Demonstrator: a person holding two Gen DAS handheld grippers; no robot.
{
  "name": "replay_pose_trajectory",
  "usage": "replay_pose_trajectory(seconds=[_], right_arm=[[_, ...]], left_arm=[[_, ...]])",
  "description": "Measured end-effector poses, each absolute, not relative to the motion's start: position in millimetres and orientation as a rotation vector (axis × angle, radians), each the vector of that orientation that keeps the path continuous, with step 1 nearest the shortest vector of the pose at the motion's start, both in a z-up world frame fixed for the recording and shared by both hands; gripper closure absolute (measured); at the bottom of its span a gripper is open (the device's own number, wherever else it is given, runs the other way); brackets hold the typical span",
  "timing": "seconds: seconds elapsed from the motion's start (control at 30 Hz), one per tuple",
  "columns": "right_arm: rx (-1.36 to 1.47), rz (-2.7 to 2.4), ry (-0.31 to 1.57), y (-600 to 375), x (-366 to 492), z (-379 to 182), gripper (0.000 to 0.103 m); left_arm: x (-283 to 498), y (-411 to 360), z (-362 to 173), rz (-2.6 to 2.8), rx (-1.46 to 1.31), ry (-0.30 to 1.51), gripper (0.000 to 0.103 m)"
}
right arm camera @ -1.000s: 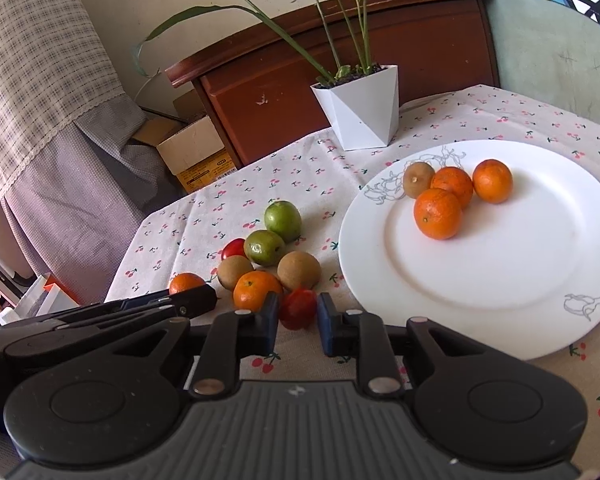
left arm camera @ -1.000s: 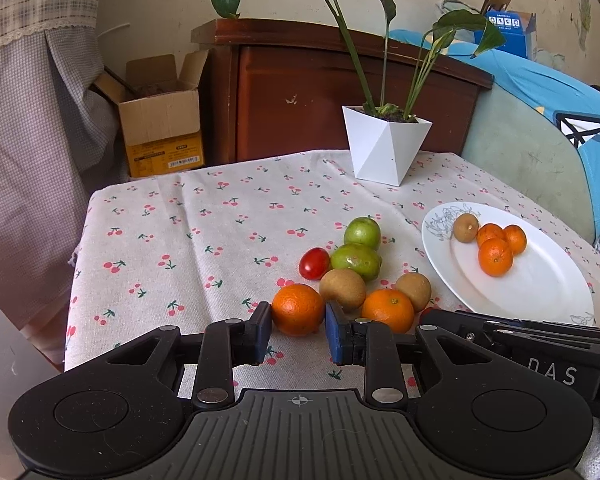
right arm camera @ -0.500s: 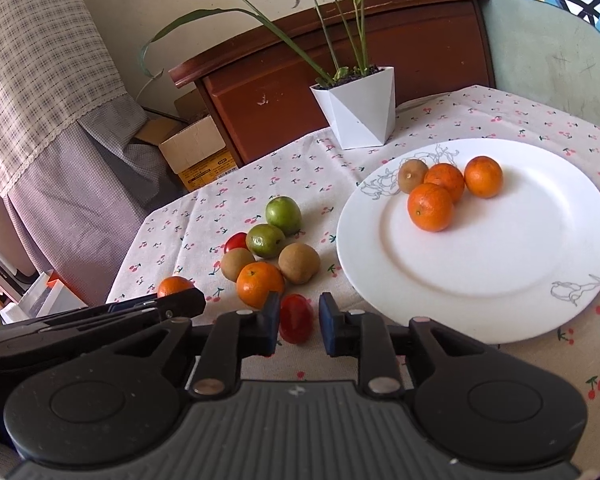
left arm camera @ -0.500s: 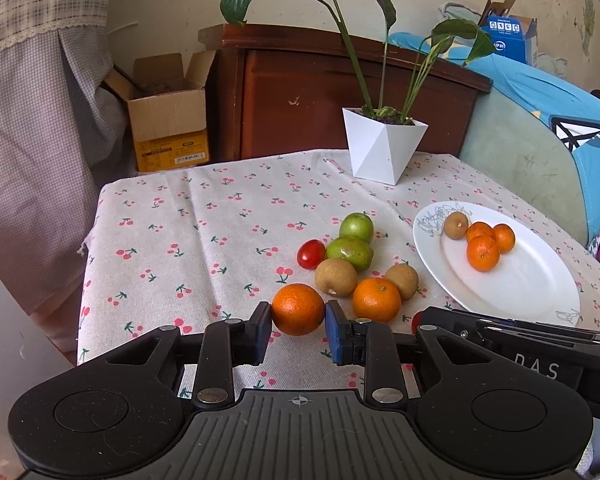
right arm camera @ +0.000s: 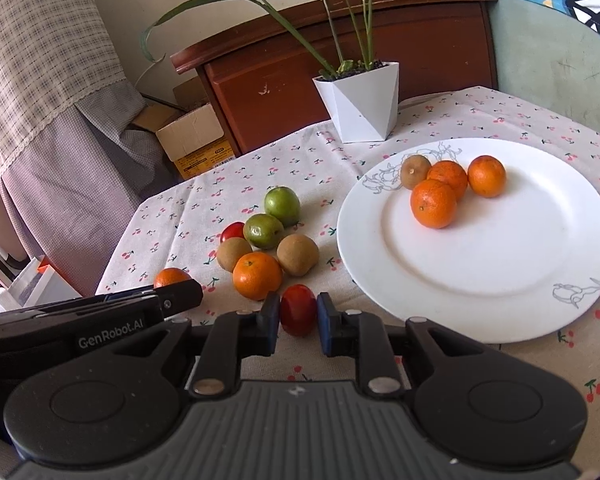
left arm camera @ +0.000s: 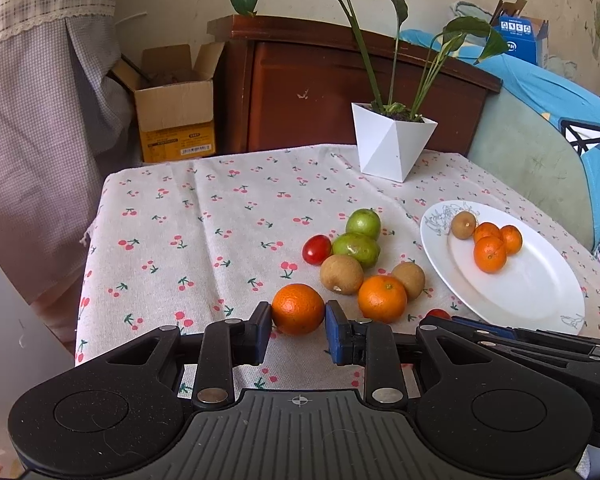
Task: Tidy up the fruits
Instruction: 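Carry the orange and tomato onto the white plate and open both tools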
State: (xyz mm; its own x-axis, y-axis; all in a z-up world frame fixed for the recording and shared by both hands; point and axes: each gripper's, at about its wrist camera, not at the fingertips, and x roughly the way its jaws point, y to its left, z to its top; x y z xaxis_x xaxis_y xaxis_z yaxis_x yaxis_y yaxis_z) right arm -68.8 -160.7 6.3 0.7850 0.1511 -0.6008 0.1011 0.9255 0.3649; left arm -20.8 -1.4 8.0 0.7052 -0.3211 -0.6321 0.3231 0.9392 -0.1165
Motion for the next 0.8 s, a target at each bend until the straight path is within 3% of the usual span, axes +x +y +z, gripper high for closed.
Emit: replay_pose_trajectory(seconds=[0.53,0.8], right_arm=[[0.432,-0.113,0.535,-232,-111,74,0.083],[0.537,-0.184,0.561,-257,-114,54,0.083]], left_arm=[[-32,-57,61,-0.581,-0.008,0.685,0.077],[-30,-88,49,-0.621,-0.033,0.721,0.077]])
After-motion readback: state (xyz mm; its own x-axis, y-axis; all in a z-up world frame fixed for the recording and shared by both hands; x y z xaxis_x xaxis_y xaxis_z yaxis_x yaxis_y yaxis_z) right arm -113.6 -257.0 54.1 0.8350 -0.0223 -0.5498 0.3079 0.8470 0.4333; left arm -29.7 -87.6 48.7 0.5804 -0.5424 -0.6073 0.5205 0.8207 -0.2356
